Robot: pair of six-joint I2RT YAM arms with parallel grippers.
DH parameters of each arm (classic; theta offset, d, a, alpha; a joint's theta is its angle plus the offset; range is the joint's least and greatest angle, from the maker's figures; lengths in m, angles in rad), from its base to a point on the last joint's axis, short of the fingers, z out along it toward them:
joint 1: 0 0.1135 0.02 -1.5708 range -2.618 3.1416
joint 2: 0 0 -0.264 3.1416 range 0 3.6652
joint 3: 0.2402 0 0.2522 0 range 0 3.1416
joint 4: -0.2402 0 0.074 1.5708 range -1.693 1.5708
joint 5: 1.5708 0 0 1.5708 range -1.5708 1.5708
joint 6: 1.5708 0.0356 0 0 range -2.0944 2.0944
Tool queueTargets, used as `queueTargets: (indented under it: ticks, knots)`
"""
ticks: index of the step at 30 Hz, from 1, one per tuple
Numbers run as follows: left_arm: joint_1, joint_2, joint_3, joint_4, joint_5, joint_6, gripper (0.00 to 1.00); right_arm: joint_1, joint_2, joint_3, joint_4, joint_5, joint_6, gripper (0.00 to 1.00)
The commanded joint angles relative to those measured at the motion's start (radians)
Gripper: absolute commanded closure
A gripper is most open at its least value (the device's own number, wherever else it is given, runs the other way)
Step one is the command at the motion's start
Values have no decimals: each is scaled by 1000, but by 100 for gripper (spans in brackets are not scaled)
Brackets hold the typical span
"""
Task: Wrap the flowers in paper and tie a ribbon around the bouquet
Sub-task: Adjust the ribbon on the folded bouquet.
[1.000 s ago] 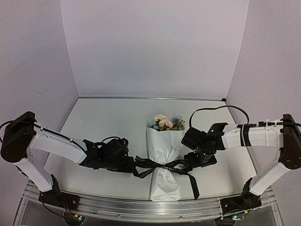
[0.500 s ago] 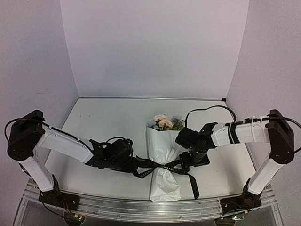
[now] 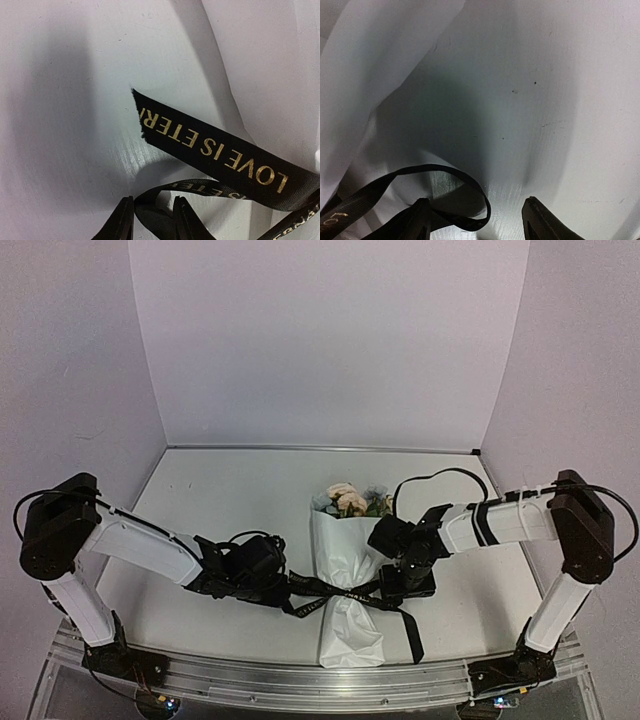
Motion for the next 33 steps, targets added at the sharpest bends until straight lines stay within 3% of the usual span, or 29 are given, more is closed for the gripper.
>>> queueTargets:
  ticks: [1, 6, 11, 19, 33]
  knots:
    - [-3, 20, 44, 16, -3, 10, 75, -1, 12, -9, 16, 3, 35, 39]
    - [-4, 18, 45, 19, -5, 12, 86, -2, 7, -20, 22, 1, 44, 50]
    - [-4, 12, 42, 18, -12, 14, 100, -1, 6, -17, 25, -19, 45, 73]
    - [-4, -24, 26, -14, -79, -7, 100, -2, -9, -7, -1, -16, 32, 99]
    - [1, -97, -28, -46, -180, -61, 100, -21, -61, 8, -123, 4, -43, 100]
